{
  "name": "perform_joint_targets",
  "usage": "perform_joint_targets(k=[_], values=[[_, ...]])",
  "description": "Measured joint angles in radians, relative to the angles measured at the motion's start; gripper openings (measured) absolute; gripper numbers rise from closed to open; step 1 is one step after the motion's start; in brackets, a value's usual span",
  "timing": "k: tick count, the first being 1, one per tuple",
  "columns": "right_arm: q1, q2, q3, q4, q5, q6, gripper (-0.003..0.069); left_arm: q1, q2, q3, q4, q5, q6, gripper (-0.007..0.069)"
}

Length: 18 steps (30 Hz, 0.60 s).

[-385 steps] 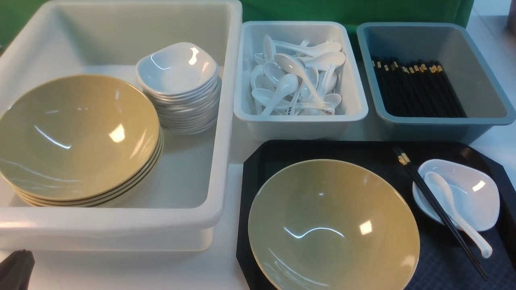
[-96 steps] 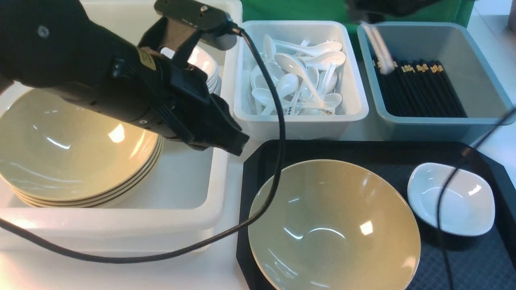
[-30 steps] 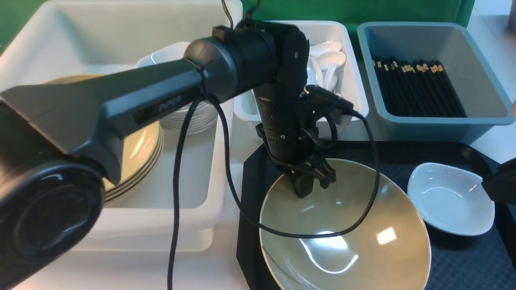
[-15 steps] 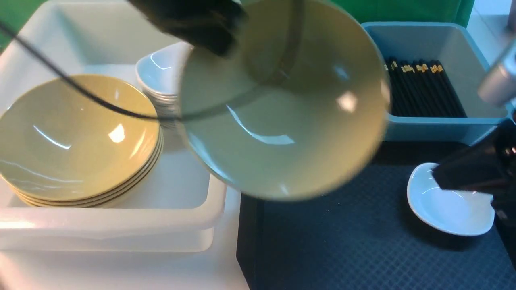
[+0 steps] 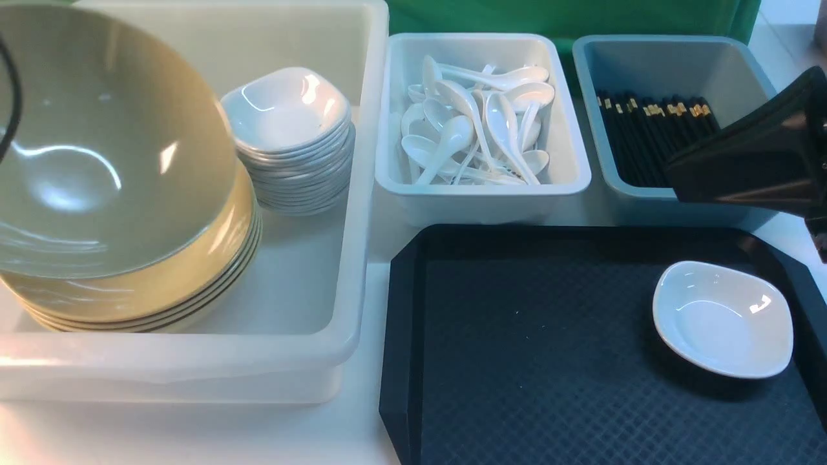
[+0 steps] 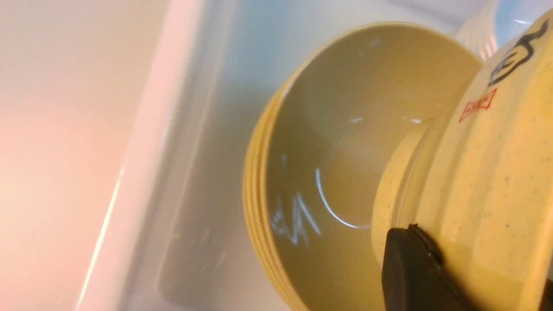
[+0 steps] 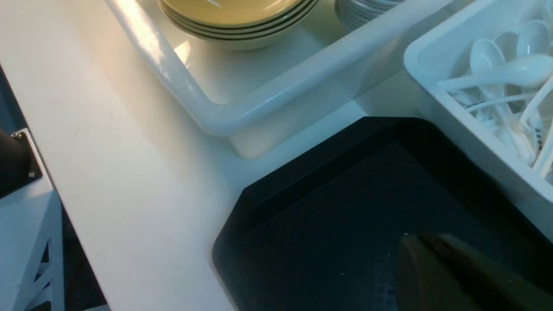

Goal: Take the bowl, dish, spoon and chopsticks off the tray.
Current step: Use the left arm to put the noodle bowl into the large storage box on the left

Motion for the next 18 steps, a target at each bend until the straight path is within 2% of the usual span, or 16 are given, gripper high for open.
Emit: perform_joint_targets(k=[9,13,18], values=[[0.0,0.0,0.0,0.0,0.009,-0.004,0.0034,0.009,0.149,0.086,-0.037,-0.148,0.033,0.0031],[0.0,0.0,0.0,0.0,0.011,-0.004,0.0034,0.009,0.214,0.087,-0.048,-0.174,0.061,0.0085],[0.0,0.0,0.0,0.0,0.011,-0.004,0.0035,0.009,0.263,0.087,-0.025,-0.184,0.08,0.0233]])
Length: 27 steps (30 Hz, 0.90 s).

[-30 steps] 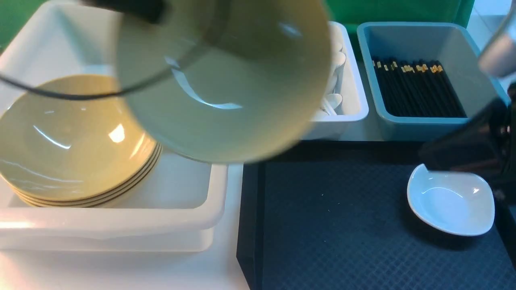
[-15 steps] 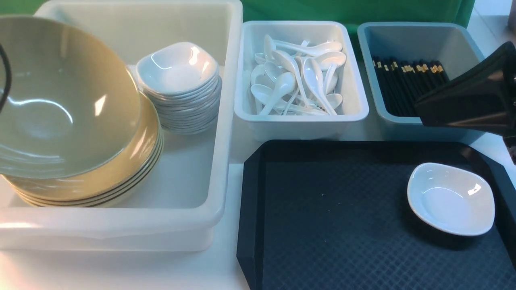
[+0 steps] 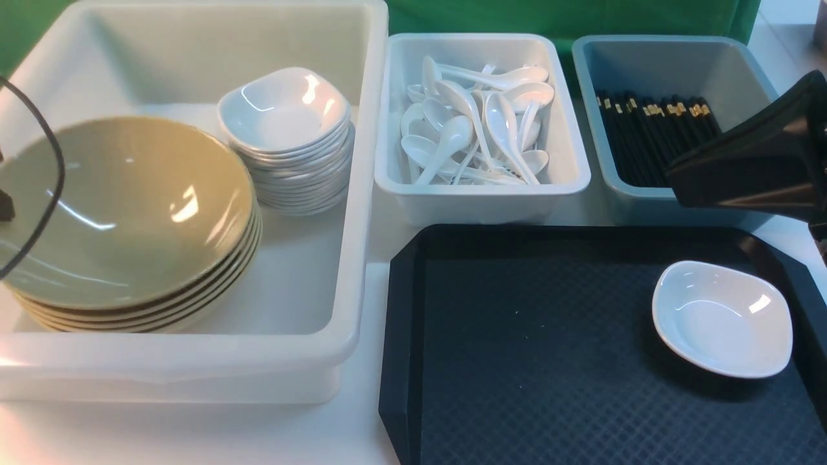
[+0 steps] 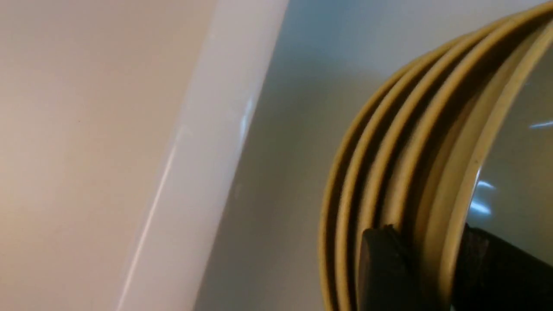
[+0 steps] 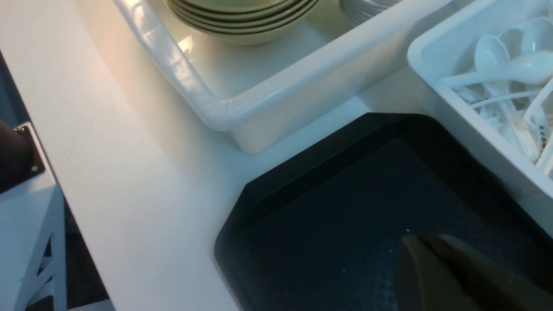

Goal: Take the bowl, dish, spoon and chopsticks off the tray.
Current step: Use the left arm to put the noodle bowl into the large storage box on the left, then use the left arm to grab the plate

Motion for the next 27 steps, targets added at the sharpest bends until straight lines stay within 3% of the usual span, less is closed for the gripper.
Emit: perform_joint_targets(k=[5,8,12,16,18,19,20,22,23,24,27], values=[[0.0,0.0,0.0,0.0,0.0,-0.01,0.0034,0.0,0.013,-0.003,0.076,0.006,-0.006,0.045],[0.0,0.0,0.0,0.0,0.0,-0.013,0.0034,0.0,0.005,-0.043,0.085,0.036,-0.032,0.053],[0.0,0.0,0.0,-0.001,-0.001,-0.013,0.0034,-0.011,-0.049,-0.148,0.069,0.111,-0.064,0.0558],[0.0,0.0,0.0,-0.015,-0.019,-0.007,0.0034,-0.119,-0.123,-0.283,0.04,0.168,-0.079,0.0544],[0.0,0.0,0.0,-0.052,-0.035,0.034,0.0034,-0.298,-0.152,-0.354,0.034,0.207,-0.08,0.0524],[0.0,0.0,0.0,-0.052,-0.035,0.039,0.0034,-0.315,-0.153,-0.357,0.034,0.21,-0.08,0.0524],[0.0,0.0,0.0,-0.088,-0.033,0.076,0.0034,-0.458,-0.156,-0.375,0.045,0.221,-0.083,0.051],[0.0,-0.001,0.0,-0.137,-0.026,0.126,0.0034,-0.628,-0.141,-0.379,0.076,0.214,-0.099,0.0498],[0.0,-0.002,0.0,-0.15,-0.022,0.137,0.0034,-0.646,-0.134,-0.379,0.081,0.211,-0.102,0.0497],[0.0,-0.01,0.0,-0.205,-0.001,0.184,0.0034,-0.786,-0.1,-0.379,0.118,0.188,-0.119,0.0491],[0.0,-0.051,0.0,-0.345,0.088,0.292,0.0034,-1.016,0.009,-0.385,0.157,0.091,-0.157,0.0486]])
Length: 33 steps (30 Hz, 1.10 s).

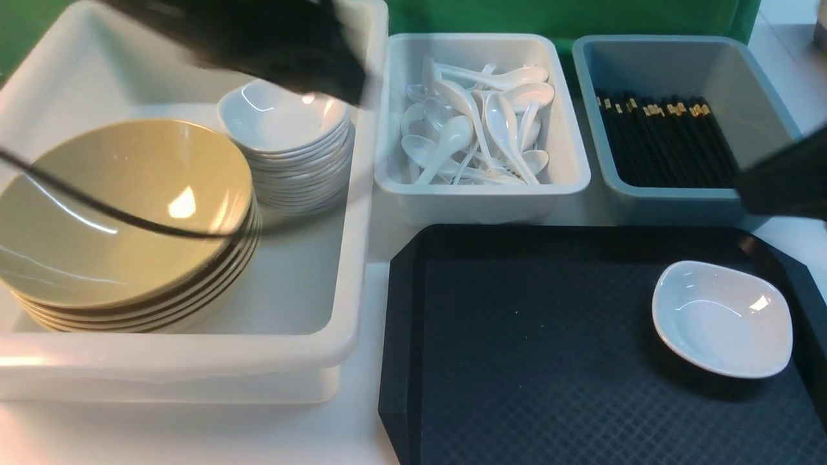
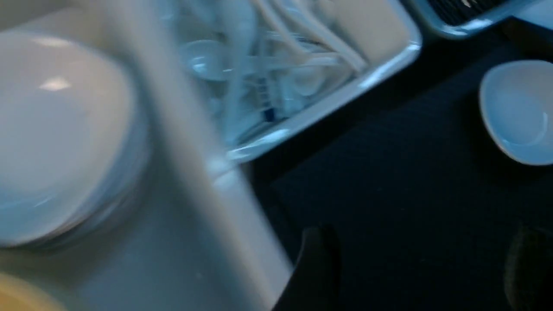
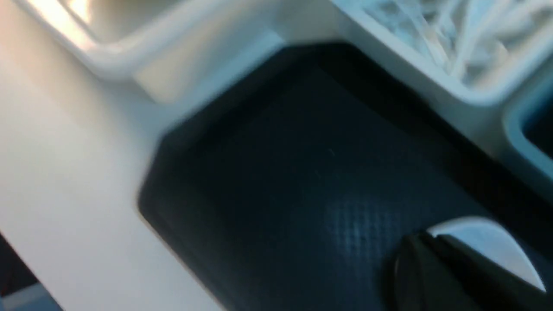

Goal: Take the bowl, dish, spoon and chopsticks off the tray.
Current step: Use the left arm to grab the plate

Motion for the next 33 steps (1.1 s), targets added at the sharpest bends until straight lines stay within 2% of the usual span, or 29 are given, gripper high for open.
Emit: perform_joint_targets(k=[1,6,8,14,18,25,29,33], values=[[0.0,-0.004,0.0,-0.009,0.012,0.007,0.0034,-0.011,0.017,-0.001,0.001,-0.006,-0.002,0.0486],[0.0,-0.161,0.044,-0.223,0.075,0.181,0.0034,-0.213,0.254,-0.074,-0.019,-0.092,-0.025,0.0486],[0.0,-0.221,0.075,-0.277,0.082,0.222,0.0034,-0.255,0.333,-0.117,-0.039,-0.095,-0.027,0.0486],[0.0,-0.358,0.171,-0.31,0.089,0.278,0.0034,-0.343,0.52,-0.236,-0.058,-0.12,-0.027,0.0486],[0.0,-0.386,0.225,-0.311,0.092,0.281,0.0034,-0.371,0.615,-0.296,-0.069,-0.129,-0.026,0.0486],[0.0,-0.388,0.29,-0.311,0.091,0.272,0.0034,-0.376,0.762,-0.379,-0.173,-0.211,-0.028,0.0482],[0.0,-0.39,0.299,-0.311,0.091,0.271,0.0034,-0.376,0.829,-0.416,-0.195,-0.272,-0.068,0.044],[0.0,-0.391,0.302,-0.312,0.091,0.271,0.0034,-0.376,0.849,-0.443,-0.198,-0.283,-0.081,0.0357]])
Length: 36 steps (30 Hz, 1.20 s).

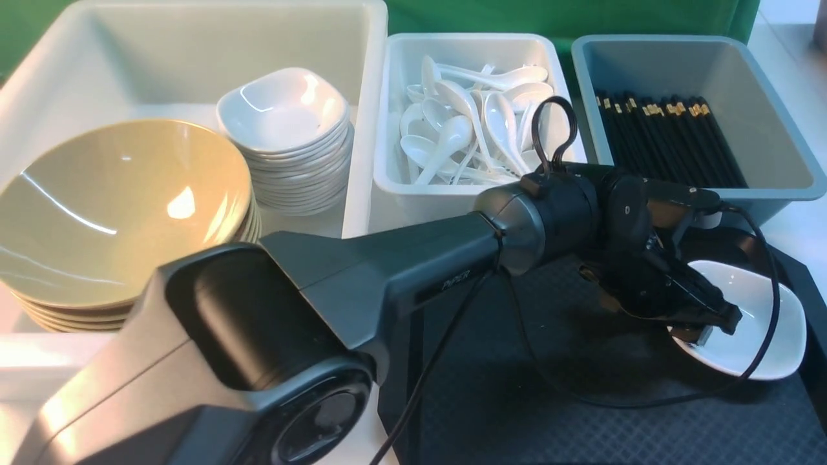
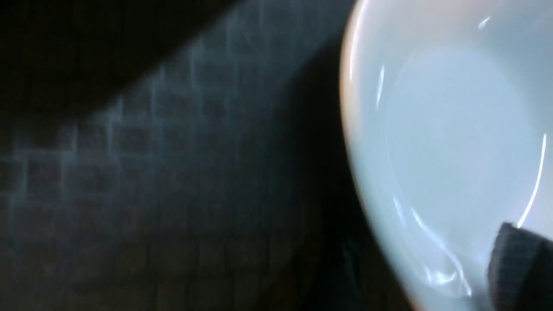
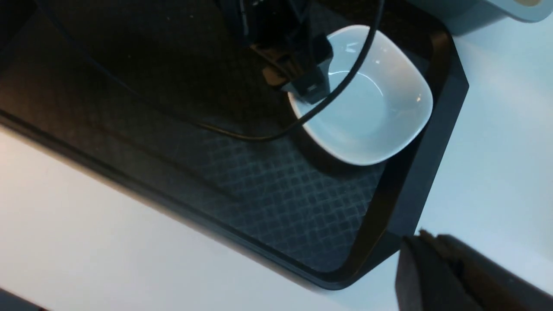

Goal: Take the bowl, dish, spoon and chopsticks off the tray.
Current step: Use the left arm to grab the plate, then use the left arm to put the plate into the large storage box on the left

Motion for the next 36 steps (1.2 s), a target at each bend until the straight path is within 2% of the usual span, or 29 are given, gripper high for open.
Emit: perform_joint_targets(k=[2,4,5,9,11,14,18,21,22,26,27,28,31,36], values=[[0.0,0.0,0.0,-0.001,0.0,-0.001,0.0034,0.0,0.014,-0.014,0.0,-0.009,-0.001,0.0244],[0.0,0.0,0.0,-0.001,0.0,-0.001,0.0034,0.0,0.018,-0.016,-0.003,-0.016,-0.001,0.0185],[0.0,0.0,0.0,-0.002,0.0,-0.001,0.0034,0.0,0.019,-0.021,-0.01,-0.021,0.002,0.0097],[0.0,-0.002,0.0,-0.002,0.0,-0.001,0.0034,0.012,0.012,-0.077,-0.012,0.053,0.034,0.0015],[0.0,-0.003,0.0,-0.002,0.0,-0.001,0.0034,0.021,0.005,-0.096,0.0,0.089,0.042,0.0008],[0.0,-0.002,0.0,0.004,0.0,-0.004,0.0034,0.068,-0.057,-0.164,0.075,0.223,0.083,0.0002],[0.0,0.031,-0.001,0.073,-0.007,-0.039,0.0034,0.152,-0.194,-0.234,0.177,0.338,0.102,0.0002],[0.0,0.093,-0.021,0.188,-0.052,-0.11,0.0034,0.231,-0.338,-0.259,0.275,0.441,0.105,0.0001],[0.0,0.131,-0.035,0.268,-0.083,-0.155,0.0034,0.277,-0.405,-0.263,0.331,0.489,0.104,0.0001],[0.0,0.236,-0.083,0.44,-0.143,-0.276,0.0034,0.432,-0.564,-0.216,0.422,0.527,0.084,0.0001],[0.0,0.269,-0.104,0.495,-0.15,-0.313,0.0034,0.501,-0.614,-0.168,0.43,0.53,0.08,0.0001],[0.0,0.275,-0.107,0.502,-0.153,-0.319,0.0034,0.511,-0.627,-0.161,0.43,0.53,0.079,0.0001],[0.009,0.372,-0.163,0.579,-0.167,-0.391,0.0036,0.676,-0.71,-0.025,0.384,0.532,0.077,0.0001],[0.095,0.496,-0.254,0.586,-0.2,-0.41,0.0037,0.835,-0.709,0.162,0.229,0.427,0.135,0.0001]])
